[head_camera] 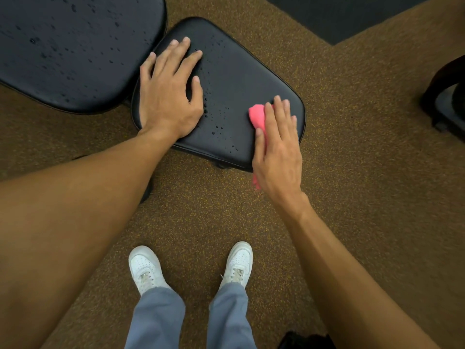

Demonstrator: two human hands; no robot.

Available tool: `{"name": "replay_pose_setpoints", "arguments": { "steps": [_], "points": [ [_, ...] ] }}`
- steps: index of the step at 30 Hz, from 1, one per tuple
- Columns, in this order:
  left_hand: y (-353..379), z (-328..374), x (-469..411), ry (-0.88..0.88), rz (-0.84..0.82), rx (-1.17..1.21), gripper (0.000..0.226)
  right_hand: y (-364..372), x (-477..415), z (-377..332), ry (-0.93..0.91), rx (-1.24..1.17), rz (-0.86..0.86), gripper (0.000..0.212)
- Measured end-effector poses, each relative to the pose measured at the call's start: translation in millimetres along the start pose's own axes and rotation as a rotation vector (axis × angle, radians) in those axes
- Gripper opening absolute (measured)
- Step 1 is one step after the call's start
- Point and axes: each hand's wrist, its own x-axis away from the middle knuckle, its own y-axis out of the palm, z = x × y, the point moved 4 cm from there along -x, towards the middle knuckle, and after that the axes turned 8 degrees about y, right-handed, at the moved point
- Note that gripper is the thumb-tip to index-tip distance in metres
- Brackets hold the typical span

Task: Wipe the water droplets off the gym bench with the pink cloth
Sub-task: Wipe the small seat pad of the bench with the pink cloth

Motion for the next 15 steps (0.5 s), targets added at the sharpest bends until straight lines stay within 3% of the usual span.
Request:
{"name": "replay_pose_setpoints", "arguments": {
  "steps": [3,8,15],
  "points": [
    [0,0,1,-0.001,0.003,-0.005,0.052,11,-9,-18,-0.020,0.019,-0.031,0.053],
    [1,1,1,0.003,0.008,-0.007,0.051,11,17,-25,-0.235,0.028,-0.169,0.054],
    [2,-1,0,0.008,0.028,0.014,0.051,11,-11,-22,-0.053,0.064,-0.060,0.054]
  ]
}}
